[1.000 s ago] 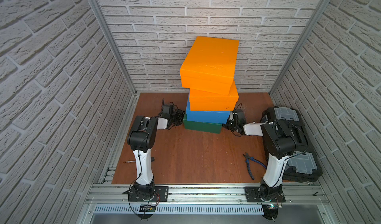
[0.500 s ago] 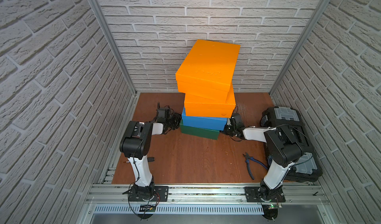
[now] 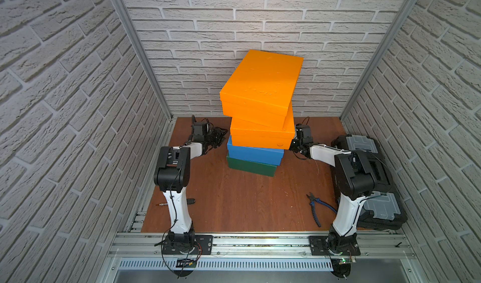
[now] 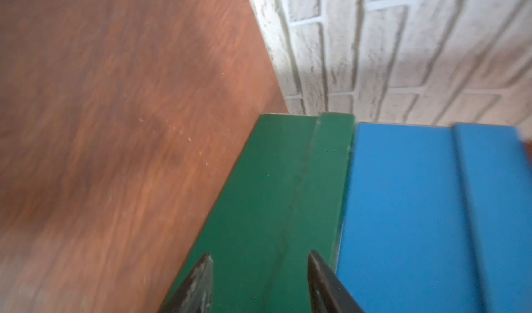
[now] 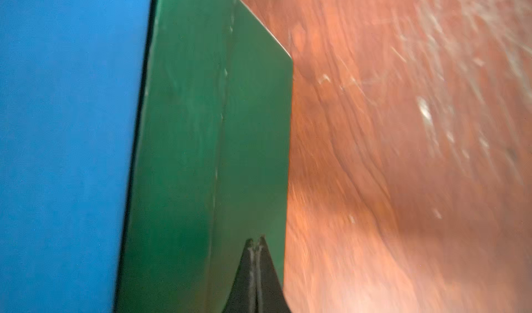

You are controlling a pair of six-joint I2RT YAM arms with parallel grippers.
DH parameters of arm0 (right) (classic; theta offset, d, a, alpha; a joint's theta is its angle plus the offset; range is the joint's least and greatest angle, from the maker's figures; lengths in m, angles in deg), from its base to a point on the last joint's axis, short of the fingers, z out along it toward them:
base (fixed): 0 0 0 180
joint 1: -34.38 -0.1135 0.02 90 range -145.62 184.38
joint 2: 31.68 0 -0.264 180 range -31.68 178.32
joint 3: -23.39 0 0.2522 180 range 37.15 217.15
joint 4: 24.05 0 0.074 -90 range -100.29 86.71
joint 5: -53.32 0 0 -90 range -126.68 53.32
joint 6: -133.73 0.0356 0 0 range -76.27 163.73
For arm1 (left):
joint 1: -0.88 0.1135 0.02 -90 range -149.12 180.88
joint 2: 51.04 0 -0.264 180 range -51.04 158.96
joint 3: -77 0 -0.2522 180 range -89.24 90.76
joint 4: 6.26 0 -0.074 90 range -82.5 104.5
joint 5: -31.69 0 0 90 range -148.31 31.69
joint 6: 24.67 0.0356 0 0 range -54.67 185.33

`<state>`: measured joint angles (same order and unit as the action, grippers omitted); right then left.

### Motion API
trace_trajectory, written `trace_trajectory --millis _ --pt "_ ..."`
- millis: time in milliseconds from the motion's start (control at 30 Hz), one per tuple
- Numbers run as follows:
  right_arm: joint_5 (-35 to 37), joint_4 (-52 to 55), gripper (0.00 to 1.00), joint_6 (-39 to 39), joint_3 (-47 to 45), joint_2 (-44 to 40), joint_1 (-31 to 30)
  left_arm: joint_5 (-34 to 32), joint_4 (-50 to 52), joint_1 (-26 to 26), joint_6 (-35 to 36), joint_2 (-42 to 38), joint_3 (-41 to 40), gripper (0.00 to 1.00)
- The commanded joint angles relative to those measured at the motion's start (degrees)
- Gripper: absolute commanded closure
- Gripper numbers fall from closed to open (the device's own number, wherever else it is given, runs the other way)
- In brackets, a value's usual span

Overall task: Stack the shoeboxes
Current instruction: Adjust the shoeboxes at the center of the board.

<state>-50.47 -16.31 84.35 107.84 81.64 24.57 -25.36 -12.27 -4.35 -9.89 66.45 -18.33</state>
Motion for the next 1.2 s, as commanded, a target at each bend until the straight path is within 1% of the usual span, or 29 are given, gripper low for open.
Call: trace_trajectory --millis 0,100,200,367,500,667,833,867,933,1167 --pt "-0.49 0.14 0.97 -0.07 3.52 3.6 -0.48 1.68 -1.76 -0.61 -1.68 3.36 2.19 0.46" --pt "-1.49 -0.78 0.97 1.35 5.19 5.68 -0.48 1.69 -1.84 -1.33 -1.93 4.48 3.04 0.46" --pt "-2.83 -2.19 0.97 2.81 5.42 6.77 -0.87 1.86 -2.77 -2.27 -2.58 4.35 2.08 0.46" --pt "-3.89 -2.09 0.97 2.36 5.18 7.09 -3.3 1.7 -5.42 -4.07 -3.55 1.7 -2.98 0.46" --pt "-4.12 -3.16 0.97 3.11 2.83 6.18 -5.2 1.33 -6.37 -4.58 -3.05 -1.01 -8.23 0.46" --pt "-4.21 -4.3 0.97 3.75 -1.41 3.83 -6.72 0.46 -8.44 -5.34 -2.93 -5.75 -15.98 0.46" --pt "-3.84 -4.64 0.97 3.21 -6.05 0.44 -7.28 -0.16 -9.57 -6.13 -2.55 -9.58 -21.43 0.46" --pt "-3.81 -4.57 0.97 2.93 -6.87 0.44 -7.32 -0.28 -9.59 -6.47 -2.55 -10.22 -22.26 0.46" --pt "-3.94 -4.12 0.97 2.26 -8.11 -2.39 -7.49 -0.51 -9.72 -7.2 -2.44 -11.44 -23.51 0.46" --pt "-3.46 -0.77 0.97 -1.29 -11.41 -6.13 -7.95 -1.61 -7.68 -10.6 -1.33 -16.06 -27.15 0.46"
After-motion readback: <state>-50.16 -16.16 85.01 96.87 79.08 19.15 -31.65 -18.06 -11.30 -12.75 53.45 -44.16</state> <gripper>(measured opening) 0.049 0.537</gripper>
